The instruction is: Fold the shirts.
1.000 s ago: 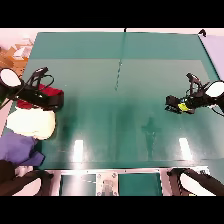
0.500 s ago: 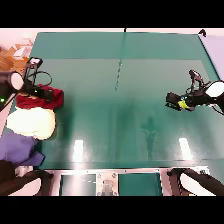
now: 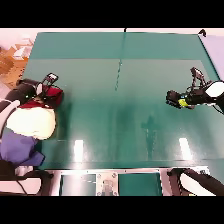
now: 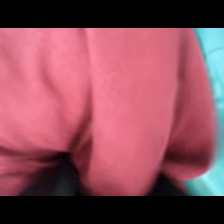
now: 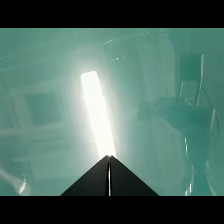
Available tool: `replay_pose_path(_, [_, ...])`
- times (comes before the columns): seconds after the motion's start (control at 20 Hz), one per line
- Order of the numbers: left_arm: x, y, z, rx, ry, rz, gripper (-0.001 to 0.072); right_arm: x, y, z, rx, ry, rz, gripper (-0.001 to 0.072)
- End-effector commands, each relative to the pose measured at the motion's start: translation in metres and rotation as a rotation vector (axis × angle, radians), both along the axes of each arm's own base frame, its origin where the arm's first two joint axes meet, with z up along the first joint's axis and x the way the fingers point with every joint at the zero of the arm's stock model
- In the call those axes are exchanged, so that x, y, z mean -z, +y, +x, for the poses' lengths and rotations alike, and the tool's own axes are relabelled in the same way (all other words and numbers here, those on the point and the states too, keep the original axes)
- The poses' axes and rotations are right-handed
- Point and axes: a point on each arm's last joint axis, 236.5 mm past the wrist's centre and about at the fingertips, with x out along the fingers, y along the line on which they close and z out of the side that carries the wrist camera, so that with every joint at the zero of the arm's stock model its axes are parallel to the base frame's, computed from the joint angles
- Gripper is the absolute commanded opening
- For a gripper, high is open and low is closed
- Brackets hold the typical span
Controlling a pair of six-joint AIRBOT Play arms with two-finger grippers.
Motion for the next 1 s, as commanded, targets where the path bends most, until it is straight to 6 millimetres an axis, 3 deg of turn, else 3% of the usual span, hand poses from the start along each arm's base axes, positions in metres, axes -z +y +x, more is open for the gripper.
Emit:
replay_pose_path(0.0, [-0.002,0.003,0.013,0.007,-0.012,0.016,0.0029,0.0,0.0,0.0,0.0,-0.002,0.0,0.0015])
replay_pose_path(0.2, [-0.048,-0.005,0.026,-0.066,-0.003,-0.041,0.0027,-0.001,0.0,0.0,0.0,-0.002,0.0,0.0015])
replay_pose_path(0.35, [-0.097,-0.061,0.033,0.017,0.022,-0.117,0.0027,-0.001,0.0,0.0,-0.002,0.0,0.0,0.0014])
replay_pose_path(0.45, [-0.129,-0.122,0.033,0.115,0.005,-0.158,0.0027,0.001,-0.001,-0.005,0.0,0.021,0.003,0.0014])
replay_pose_path(0.6, [-0.161,-0.236,0.015,0.255,-0.032,-0.291,0.0027,0.005,-0.01,-0.016,0.021,0.074,0.013,0.0014])
replay_pose_path(0.7, [-0.161,-0.305,-0.009,0.327,-0.035,-0.369,0.0027,0.007,-0.02,-0.024,0.024,0.102,0.012,0.0014])
replay_pose_path(0.85, [-0.137,-0.398,-0.06,0.434,0.074,-0.54,0.0029,0.008,-0.032,-0.031,0.046,0.129,0.017,0.0014])
replay_pose_path(0.9, [-0.128,-0.424,-0.078,0.452,0.124,-0.6,0.0183,0.009,-0.034,-0.034,0.049,0.139,0.019,0.0015])
replay_pose_path(0.95, [-0.123,-0.44,-0.09,0.458,0.158,-0.639,0.0605,0.01,-0.035,-0.038,0.05,0.155,0.023,0.0032])
